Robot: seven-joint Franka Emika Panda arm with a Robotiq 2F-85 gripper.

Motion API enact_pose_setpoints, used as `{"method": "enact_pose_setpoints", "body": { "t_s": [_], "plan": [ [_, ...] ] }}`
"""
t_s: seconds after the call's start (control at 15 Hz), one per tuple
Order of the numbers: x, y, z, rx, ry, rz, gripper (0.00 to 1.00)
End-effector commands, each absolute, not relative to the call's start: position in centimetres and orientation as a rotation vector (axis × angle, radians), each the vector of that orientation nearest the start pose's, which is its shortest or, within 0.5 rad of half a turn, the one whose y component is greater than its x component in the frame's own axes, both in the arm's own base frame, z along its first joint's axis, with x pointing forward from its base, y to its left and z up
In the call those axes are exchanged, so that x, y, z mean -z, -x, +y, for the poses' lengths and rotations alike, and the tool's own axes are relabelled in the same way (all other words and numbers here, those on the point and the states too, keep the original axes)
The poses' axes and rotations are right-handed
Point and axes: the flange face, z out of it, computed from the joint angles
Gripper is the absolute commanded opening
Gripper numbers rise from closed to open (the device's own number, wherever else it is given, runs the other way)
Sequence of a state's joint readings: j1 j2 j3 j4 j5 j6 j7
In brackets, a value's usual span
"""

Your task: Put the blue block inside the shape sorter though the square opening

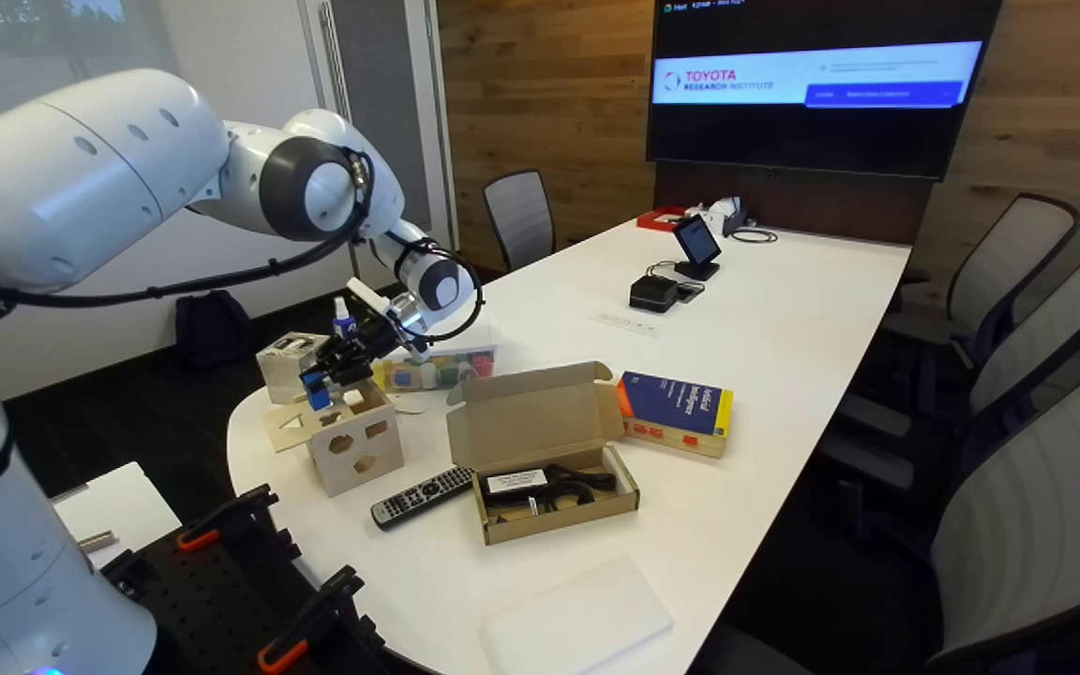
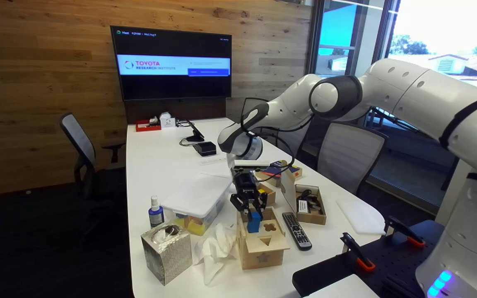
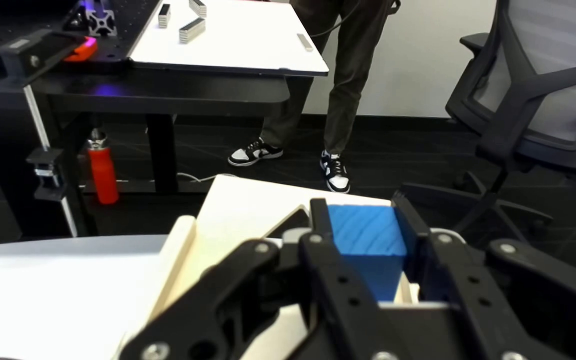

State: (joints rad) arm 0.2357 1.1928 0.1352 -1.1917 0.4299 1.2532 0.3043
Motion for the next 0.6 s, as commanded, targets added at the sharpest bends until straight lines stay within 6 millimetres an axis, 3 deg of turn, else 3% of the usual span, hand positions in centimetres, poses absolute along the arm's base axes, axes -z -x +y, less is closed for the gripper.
{"method": "enact_pose_setpoints", "body": {
  "t_s": [0.0, 0.33, 0.4, 0.47, 0.53],
  "plan": [
    [-4.54, -55.16, 25.91, -1.754, 2.429, 0.084, 0.09],
    [-4.47, -55.34, 26.1, -1.763, 2.441, 0.094, 0.09],
    [-4.42, -55.35, 26.19, -1.762, 2.441, 0.093, 0.17],
    [-4.4, -55.35, 26.24, -1.761, 2.444, 0.092, 0.59],
    [-4.36, -55.34, 26.26, -1.761, 2.445, 0.092, 0.6]
  ]
}}
